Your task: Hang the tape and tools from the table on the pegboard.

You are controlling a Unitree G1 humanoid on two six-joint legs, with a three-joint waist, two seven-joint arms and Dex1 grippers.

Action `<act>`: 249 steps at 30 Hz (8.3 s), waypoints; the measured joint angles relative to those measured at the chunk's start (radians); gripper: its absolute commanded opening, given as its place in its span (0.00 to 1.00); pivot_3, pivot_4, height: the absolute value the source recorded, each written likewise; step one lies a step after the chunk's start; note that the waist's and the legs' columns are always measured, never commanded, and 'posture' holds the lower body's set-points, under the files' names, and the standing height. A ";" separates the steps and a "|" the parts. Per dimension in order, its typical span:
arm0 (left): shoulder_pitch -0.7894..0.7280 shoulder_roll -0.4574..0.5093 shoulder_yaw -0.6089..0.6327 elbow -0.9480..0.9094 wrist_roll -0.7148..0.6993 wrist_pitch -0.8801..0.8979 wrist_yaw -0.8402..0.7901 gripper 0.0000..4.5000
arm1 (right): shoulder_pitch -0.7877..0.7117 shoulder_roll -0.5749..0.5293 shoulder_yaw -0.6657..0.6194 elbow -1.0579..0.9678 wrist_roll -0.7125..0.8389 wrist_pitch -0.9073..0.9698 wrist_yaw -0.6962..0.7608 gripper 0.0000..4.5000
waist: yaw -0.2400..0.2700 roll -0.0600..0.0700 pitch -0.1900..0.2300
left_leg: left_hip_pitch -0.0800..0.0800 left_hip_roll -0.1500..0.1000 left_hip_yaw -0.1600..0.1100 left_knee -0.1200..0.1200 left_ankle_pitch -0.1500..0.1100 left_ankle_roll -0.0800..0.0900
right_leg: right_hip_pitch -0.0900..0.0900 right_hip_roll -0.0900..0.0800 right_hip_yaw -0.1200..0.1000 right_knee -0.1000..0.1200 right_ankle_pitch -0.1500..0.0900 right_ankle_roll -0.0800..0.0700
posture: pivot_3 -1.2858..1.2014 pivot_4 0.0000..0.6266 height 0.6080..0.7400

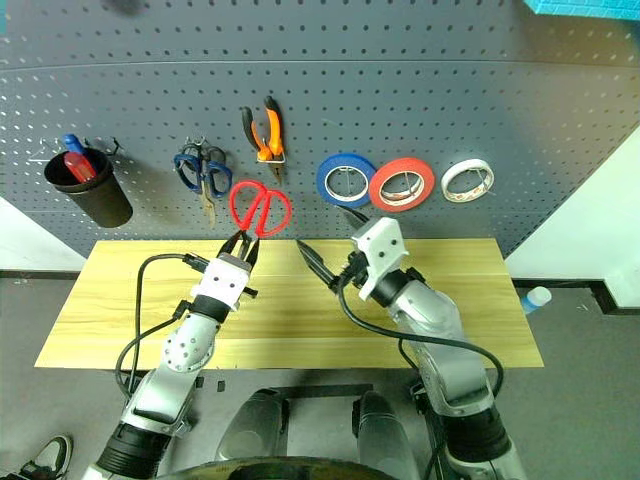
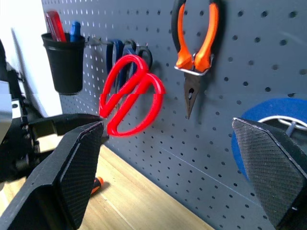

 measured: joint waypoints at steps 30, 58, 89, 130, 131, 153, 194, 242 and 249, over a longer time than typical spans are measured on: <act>-0.039 -0.017 0.157 0.111 0.017 -0.104 0.065 0.23 | 0.048 -0.031 -0.049 -0.086 0.174 0.014 0.051 1.00 | 0.009 -0.001 -0.043 | 0.003 0.000 0.000 0.000 0.000 0.000 | 0.007 0.000 0.000 0.001 0.000 0.000 | 0.64 0.07 0.52; -0.144 0.014 0.203 0.276 0.013 -0.138 0.067 0.23 | 0.054 -0.037 -0.046 -0.089 0.170 0.020 0.017 1.00 | 0.005 -0.001 -0.043 | 0.016 0.000 0.000 0.000 0.000 0.000 | 0.017 0.000 0.000 0.001 -0.002 0.002 | 0.64 0.08 0.52; -0.446 0.024 0.191 0.827 -0.009 -0.328 0.103 0.23 | 0.062 -0.043 -0.044 -0.119 0.167 0.028 -0.007 1.00 | 0.004 -0.002 -0.044 | 0.016 0.000 0.000 -0.001 0.000 0.000 | 0.017 0.001 0.000 0.001 -0.001 0.001 | 0.63 0.07 0.52; -0.284 -0.064 0.286 0.398 -0.384 0.740 -0.158 1.00 | 0.076 -0.083 -0.017 -0.121 0.153 0.075 0.019 1.00 | -0.025 -0.003 -0.041 | 0.015 0.000 0.000 -0.002 0.000 0.000 | 0.014 0.001 0.000 0.000 -0.003 0.004 | 0.63 0.11 0.52; -0.298 -0.064 0.292 0.391 -0.399 0.784 -0.161 1.00 | 0.075 -0.100 -0.012 -0.122 0.154 0.098 0.026 1.00 | -0.026 -0.003 -0.041 | 0.016 0.000 0.000 -0.002 0.000 0.000 | 0.014 0.001 0.000 0.000 -0.003 0.004 | 0.63 0.12 0.52; -0.332 -0.030 0.353 0.419 -0.417 0.992 -0.087 1.00 | 0.074 -0.127 0.075 -0.116 0.094 0.139 0.067 1.00 | -0.025 -0.006 -0.038 | 0.015 0.000 0.000 -0.004 0.000 0.000 | 0.011 0.001 0.000 -0.001 -0.004 0.004 | 0.63 0.14 0.52; -0.400 -0.012 0.292 0.612 -0.374 0.978 -0.171 0.13 | 0.082 -0.132 0.081 -0.139 0.080 0.167 0.025 1.00 | -0.023 -0.005 -0.035 | 0.014 0.000 0.000 -0.019 0.000 -0.001 | 0.011 0.000 0.000 -0.016 -0.002 0.000 | 0.63 0.14 0.52; -0.129 0.062 0.328 -0.038 -0.088 -0.102 0.086 0.13 | -0.014 -0.092 -0.039 -0.017 0.329 0.091 0.277 1.00 | 0.042 -0.008 -0.043 | 0.016 0.000 0.000 -0.016 0.000 0.000 | 0.017 0.000 0.000 -0.016 -0.001 0.000 | 0.66 0.03 0.52; -0.282 0.071 0.375 -0.039 -0.091 -0.084 0.096 0.13 | -0.026 -0.092 -0.042 -0.007 0.329 0.089 0.286 1.00 | 0.064 -0.008 -0.048 | 0.017 0.000 0.000 -0.015 0.000 -0.001 | 0.017 0.000 -0.001 -0.016 0.000 0.000 | 0.66 0.01 0.52</act>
